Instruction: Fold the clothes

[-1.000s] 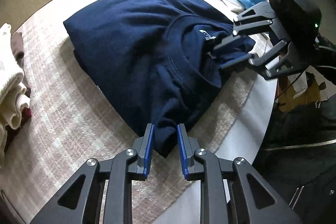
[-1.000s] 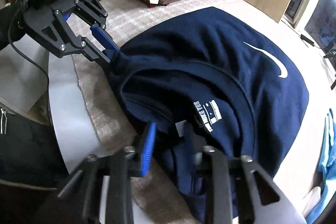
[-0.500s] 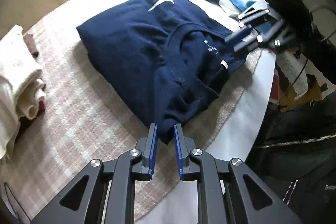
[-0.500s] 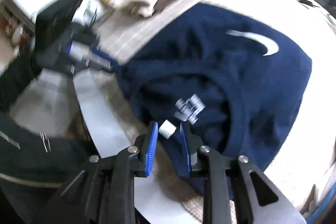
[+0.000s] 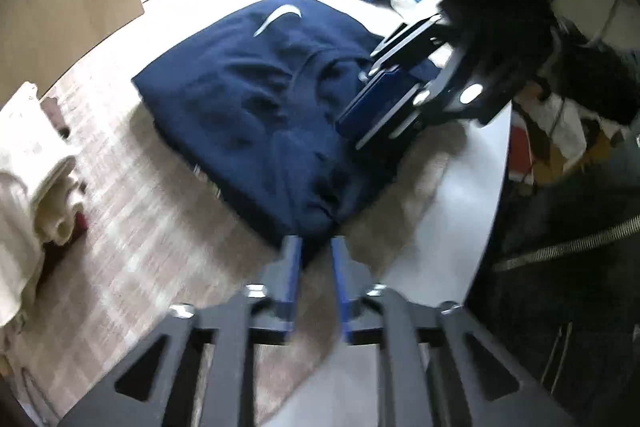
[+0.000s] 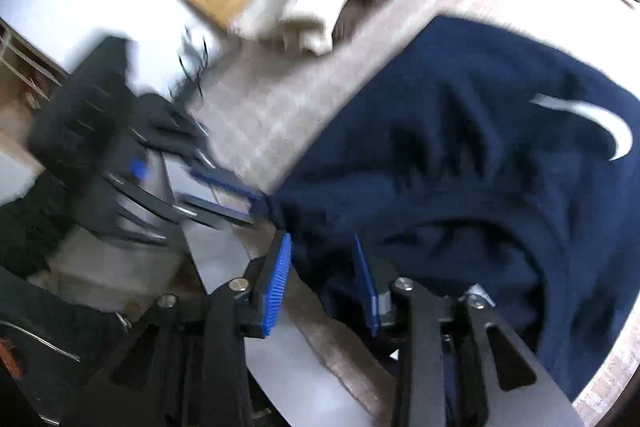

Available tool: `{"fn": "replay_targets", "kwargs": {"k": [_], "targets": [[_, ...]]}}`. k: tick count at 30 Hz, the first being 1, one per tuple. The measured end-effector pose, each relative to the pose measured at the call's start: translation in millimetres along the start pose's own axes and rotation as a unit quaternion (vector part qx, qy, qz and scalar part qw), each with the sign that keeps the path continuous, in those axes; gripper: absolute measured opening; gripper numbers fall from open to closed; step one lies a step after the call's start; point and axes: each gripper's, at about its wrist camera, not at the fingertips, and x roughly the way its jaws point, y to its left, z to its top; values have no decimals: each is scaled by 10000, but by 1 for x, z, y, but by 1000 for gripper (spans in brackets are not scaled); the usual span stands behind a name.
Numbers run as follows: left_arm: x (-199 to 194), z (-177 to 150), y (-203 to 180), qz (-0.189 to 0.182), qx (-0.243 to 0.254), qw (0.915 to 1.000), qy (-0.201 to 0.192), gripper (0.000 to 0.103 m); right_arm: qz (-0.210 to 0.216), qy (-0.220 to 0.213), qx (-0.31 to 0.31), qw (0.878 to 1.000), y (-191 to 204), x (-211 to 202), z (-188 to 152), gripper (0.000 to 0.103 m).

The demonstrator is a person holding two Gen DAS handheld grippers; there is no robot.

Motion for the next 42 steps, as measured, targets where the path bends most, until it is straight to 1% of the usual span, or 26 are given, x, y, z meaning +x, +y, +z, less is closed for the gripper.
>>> {"fn": "replay_targets", "kwargs": {"k": [1,2,4,7,10,12,13,14,15,16,17,19,20,22,23,26,27,29,32,33,37,38,39,40,41,42], "targets": [[0,-5,7,21,-122,9998,132,36,-97,126,6,9999,0,7,-3,34],[1,-9,15,39,-258,9993,249,35,-39,124,85,9999,-1,9,-6,34],[3,-9,37,35,-719,9970,269,35,136,42,297,9995,-5,10,-9,38],[14,3,61,-299,-1308,9908,160,35,247,-28,383,9990,-4,16,-7,40],[27,18,85,-669,-1845,9805,35,33,157,-2,104,9998,5,23,-4,39],[39,26,93,-801,-1972,9770,127,32,102,20,-54,9999,8,21,-4,36],[46,29,97,-840,-2026,9754,201,26,87,31,-108,9999,9,20,-5,34],[49,31,97,-875,-2026,9750,265,21,77,43,-144,9999,9,19,-5,31],[51,33,95,-951,-1972,9754,254,8,67,54,-181,9998,9,19,-6,26],[49,36,92,-971,-1884,9770,234,5,67,69,-213,9997,10,19,-6,21],[48,39,88,-974,-1791,9788,213,4,44,88,-255,9996,12,19,-7,11],[39,44,83,-768,-1595,9840,186,3,-29,110,-371,9992,16,16,-7,8],[34,45,81,-683,-1534,9856,180,3,-55,102,-447,9989,19,14,-8,5],[20,41,75,-300,-1295,9910,128,3,-129,144,-550,9983,21,13,-11,5],[26,40,75,-187,-1232,9921,164,3,-209,199,-569,9980,21,16,-12,5],[41,32,84,-151,-1403,9885,545,4,-241,314,-562,9976,21,22,-14,5],[40,35,82,-142,-1444,9881,516,7,-269,297,-519,9978,21,19,-13,6],[38,39,79,-124,-1512,9874,459,16,-305,259,-403,9984,21,11,-12,8],[38,42,59,-98,-1305,9905,424,23,-212,34,-236,9995,17,-13,-19,8],[37,43,53,-89,-1236,9914,413,29,-272,-46,-130,9995,12,-20,-21,8],[37,46,27,-53,-959,9947,365,28,-656,-409,873,9932,-34,-61,-52,8],[37,47,21,-44,-890,9954,353,28,-740,-610,1222,9879,-48,-77,-65,10],[37,48,14,-35,-820,9960,342,28,-845,-724,1516,9822,-61,-87,-77,15],[36,50,8,-29,-747,9967,306,28,-965,-784,1775,9762,-72,-94,-90,15],[27,55,2,-43,-642,9979,105,29,-1084,-844,2032,9694,-83,-101,-102,15],[18,60,-3,-56,-538,9985,-97,33,-1202,-903,2288,9618,-94,-108,-115,15]]}}
